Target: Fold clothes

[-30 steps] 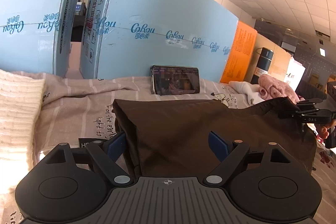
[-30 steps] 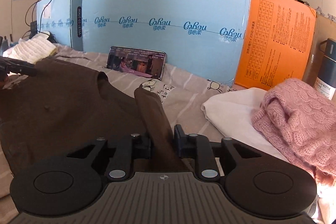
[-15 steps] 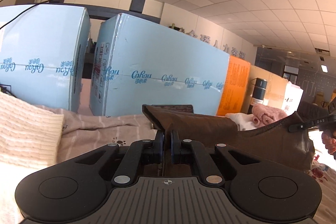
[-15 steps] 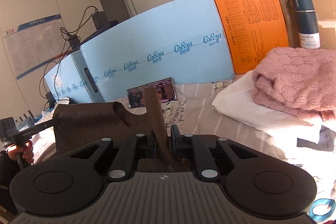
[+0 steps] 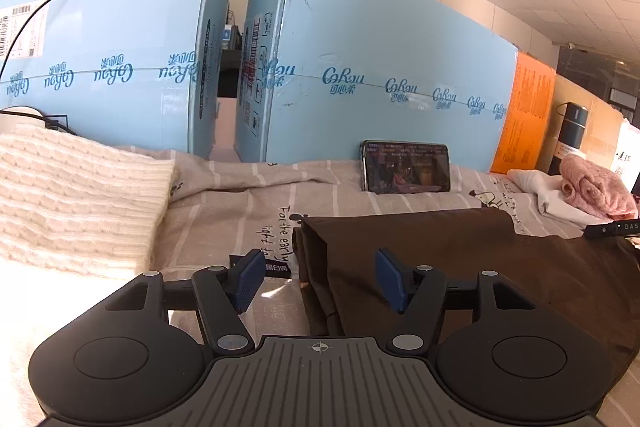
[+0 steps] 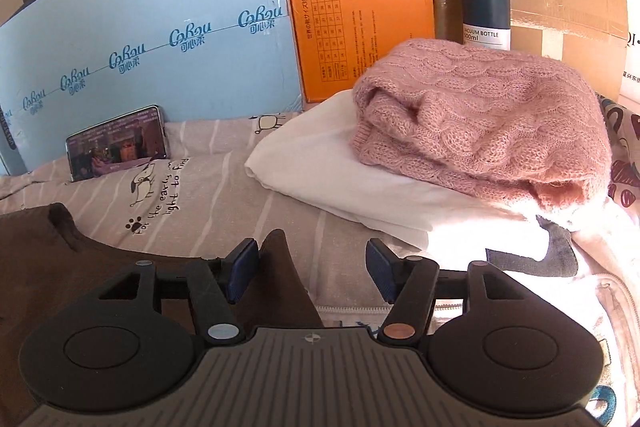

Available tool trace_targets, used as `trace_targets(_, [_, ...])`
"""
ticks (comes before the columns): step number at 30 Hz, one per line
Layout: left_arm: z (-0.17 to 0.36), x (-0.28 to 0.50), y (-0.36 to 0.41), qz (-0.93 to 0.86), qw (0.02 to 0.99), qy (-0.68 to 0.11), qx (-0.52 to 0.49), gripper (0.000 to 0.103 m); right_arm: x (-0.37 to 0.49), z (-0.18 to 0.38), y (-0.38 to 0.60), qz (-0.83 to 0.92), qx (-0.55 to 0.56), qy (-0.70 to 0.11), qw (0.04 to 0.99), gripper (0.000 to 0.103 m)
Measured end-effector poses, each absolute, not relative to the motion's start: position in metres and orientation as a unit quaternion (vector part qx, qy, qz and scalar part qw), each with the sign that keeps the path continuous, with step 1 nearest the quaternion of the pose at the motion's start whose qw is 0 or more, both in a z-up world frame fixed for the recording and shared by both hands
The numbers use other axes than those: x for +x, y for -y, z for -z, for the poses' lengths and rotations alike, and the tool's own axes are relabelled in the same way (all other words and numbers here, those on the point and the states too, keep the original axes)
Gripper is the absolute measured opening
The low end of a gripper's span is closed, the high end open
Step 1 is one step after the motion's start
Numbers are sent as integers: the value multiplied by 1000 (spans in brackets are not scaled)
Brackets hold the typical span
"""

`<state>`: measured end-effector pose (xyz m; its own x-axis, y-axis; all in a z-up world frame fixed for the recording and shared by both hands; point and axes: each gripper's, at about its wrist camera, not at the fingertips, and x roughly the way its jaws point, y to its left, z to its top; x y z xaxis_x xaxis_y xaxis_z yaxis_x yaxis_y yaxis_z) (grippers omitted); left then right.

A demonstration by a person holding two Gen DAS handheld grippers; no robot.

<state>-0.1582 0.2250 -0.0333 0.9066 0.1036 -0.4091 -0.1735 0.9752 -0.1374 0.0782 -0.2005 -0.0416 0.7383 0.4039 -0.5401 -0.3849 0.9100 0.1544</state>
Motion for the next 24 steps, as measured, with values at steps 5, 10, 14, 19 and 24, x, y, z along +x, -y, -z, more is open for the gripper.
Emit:
trace_targets(5, [36,-156,-225,-68,971,-211,-88,74,82,37,205,-218,46,-288,931,64])
trace_targets(10, [31,-148,-244,-34,971,-199,-129,80,56,8,236,-231,115,-253,932,76])
trace_targets(14, [25,-130,-264,-9,969,-187,-164,83,36,-4,243,-235,130,-245,932,77])
trace_targets(19, [30,-98,-263,11,966,-223,-127,84,28,21,216,-182,41,-275,943,77])
trace_targets(24, [34,-96,-243,8,970,-235,-53,84,36,48,205,-151,4,-296,943,79])
